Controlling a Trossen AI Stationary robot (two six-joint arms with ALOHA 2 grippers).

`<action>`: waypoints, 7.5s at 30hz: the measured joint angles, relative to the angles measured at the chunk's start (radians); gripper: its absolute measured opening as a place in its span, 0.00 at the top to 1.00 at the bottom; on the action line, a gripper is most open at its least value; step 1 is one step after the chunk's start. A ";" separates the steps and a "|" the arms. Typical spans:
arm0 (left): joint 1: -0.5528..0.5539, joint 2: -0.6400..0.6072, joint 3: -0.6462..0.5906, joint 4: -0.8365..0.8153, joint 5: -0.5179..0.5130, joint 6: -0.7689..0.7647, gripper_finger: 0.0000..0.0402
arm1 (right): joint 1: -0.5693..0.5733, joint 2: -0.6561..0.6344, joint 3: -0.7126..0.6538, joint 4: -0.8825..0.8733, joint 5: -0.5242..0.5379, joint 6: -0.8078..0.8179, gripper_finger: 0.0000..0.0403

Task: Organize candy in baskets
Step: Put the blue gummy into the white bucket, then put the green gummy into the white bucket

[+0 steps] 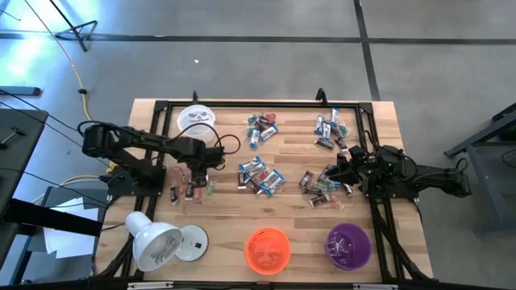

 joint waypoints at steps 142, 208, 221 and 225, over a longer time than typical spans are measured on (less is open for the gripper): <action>-0.152 -0.239 0.423 -0.298 0.228 -0.733 0.77 | 0.000 0.000 0.000 0.000 0.000 0.000 0.66; -0.360 0.306 0.264 -0.103 0.030 -1.303 0.75 | 0.000 0.000 0.000 0.000 0.000 0.000 0.66; -0.358 0.288 0.279 -0.128 0.065 -1.304 0.98 | 0.000 0.000 0.000 0.000 0.000 0.000 0.66; -0.359 0.237 0.333 -0.187 0.066 -1.277 0.98 | 0.000 0.000 0.000 0.000 0.000 0.000 0.66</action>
